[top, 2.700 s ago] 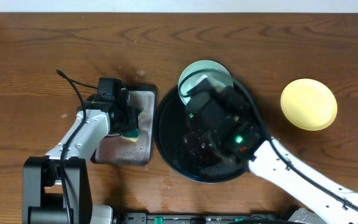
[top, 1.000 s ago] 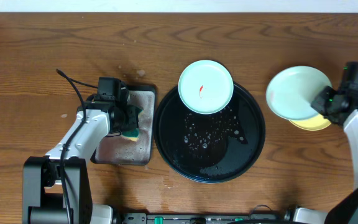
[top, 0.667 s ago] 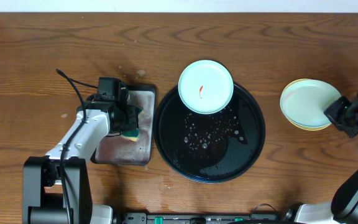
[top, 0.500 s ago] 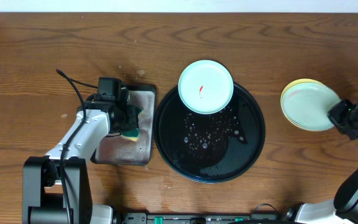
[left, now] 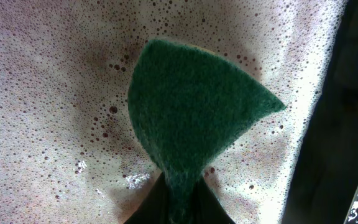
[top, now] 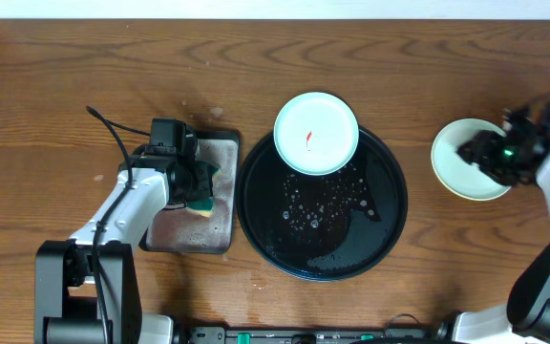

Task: Clean dirty plates on tray and stack at the side

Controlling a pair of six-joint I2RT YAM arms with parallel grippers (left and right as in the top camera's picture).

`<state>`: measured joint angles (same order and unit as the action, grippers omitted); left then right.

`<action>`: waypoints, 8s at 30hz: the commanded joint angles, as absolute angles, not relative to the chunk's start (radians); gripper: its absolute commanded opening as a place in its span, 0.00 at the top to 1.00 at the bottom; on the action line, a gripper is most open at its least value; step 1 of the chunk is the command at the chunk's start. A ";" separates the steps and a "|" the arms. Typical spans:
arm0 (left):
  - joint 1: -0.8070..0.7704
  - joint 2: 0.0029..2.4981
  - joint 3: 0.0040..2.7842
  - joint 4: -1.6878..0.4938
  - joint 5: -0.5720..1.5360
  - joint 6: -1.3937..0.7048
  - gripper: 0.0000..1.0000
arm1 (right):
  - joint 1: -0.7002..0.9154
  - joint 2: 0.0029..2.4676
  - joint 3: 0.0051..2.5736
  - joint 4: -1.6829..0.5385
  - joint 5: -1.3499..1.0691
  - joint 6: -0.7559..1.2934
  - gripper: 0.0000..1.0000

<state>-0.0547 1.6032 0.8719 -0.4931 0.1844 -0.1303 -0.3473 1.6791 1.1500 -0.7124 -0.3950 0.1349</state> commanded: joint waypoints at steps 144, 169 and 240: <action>-0.050 1.528 0.903 -0.497 0.119 -0.136 0.55 | 0.290 2.018 1.325 -0.909 -0.165 0.223 0.99; -0.050 1.702 0.879 -0.496 0.120 -0.151 0.92 | 0.290 2.018 1.325 -0.910 -0.166 0.223 0.99; 0.434 1.306 0.670 -0.281 0.996 -0.086 0.93 | 0.290 2.018 1.325 -0.909 -0.165 0.223 0.99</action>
<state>0.4286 1.3109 0.6765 -0.2867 0.9657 -0.1032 0.2810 2.0022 1.3304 -0.9005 -0.1799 0.2192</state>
